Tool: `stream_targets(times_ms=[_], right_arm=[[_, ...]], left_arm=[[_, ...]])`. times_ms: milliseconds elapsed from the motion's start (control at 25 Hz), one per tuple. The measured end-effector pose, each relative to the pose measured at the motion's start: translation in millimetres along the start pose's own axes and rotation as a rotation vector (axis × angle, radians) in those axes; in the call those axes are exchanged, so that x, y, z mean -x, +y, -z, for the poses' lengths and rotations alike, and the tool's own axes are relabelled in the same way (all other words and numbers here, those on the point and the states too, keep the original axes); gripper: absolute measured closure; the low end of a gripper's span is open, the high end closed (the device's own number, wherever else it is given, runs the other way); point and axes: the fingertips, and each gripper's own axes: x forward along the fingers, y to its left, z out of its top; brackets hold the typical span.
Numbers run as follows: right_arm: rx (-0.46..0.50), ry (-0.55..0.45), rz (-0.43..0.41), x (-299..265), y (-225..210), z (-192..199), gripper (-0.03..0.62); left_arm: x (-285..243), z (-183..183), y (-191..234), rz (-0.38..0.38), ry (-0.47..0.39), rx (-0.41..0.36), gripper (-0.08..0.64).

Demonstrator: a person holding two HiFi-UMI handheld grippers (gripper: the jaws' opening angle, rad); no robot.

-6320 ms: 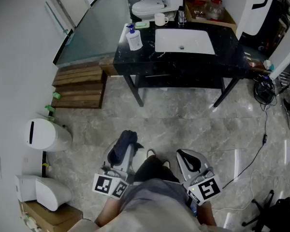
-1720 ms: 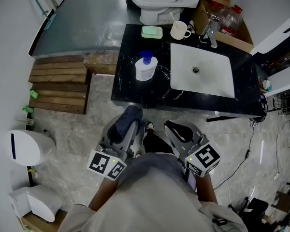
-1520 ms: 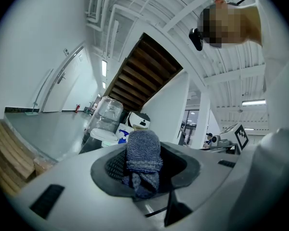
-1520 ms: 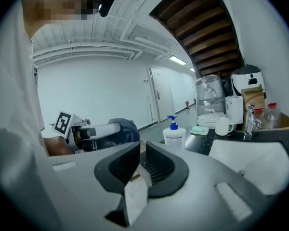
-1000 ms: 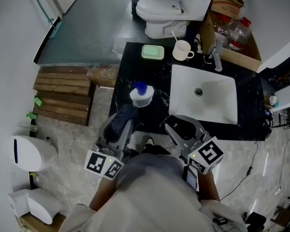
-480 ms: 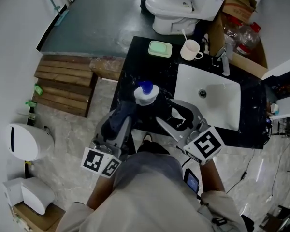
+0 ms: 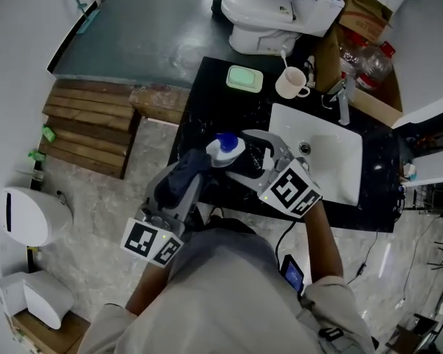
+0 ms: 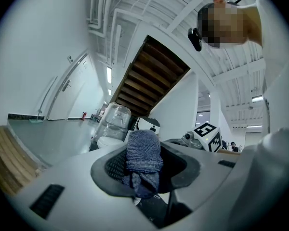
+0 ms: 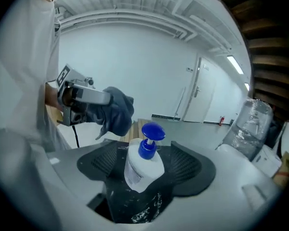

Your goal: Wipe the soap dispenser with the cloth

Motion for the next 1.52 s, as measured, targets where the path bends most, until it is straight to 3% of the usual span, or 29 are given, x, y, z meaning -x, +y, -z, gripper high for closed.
stream_targets(times_ms=[240,600,720,960,1240,1520], right_arm=[[0.096,0.121,-0.182,-25.7,4.1,17.5,0.272],[0.134,0.147,-0.289,-47.0,7.3,18.8,0.276],[0.131,0.148,-0.272,-48.1,4.9,19.5,0.322],[0.068,0.147,-0.207,-44.4,-1.0,23.2,0.325],[-0.186,0.138,-0.029,-37.2,-31.1,32.8,0.327],[-0.356,0.091,0.063,-29.1,-51.4,40.8,0.327]], left_arm=[[-6.9,-2.0,6.8,0.007,-0.002,0.008,0.408],[-9.5,4.1,16.1,-0.02,0.016,0.021,0.408],[-11.5,5.9,17.9,-0.023,0.022,0.026,0.408],[-14.7,7.0,21.3,-0.037,0.021,0.027,0.408],[-18.8,12.2,31.6,-0.075,0.021,0.017,0.408],[-41.1,17.6,25.6,-0.044,0.023,-0.02,0.408]])
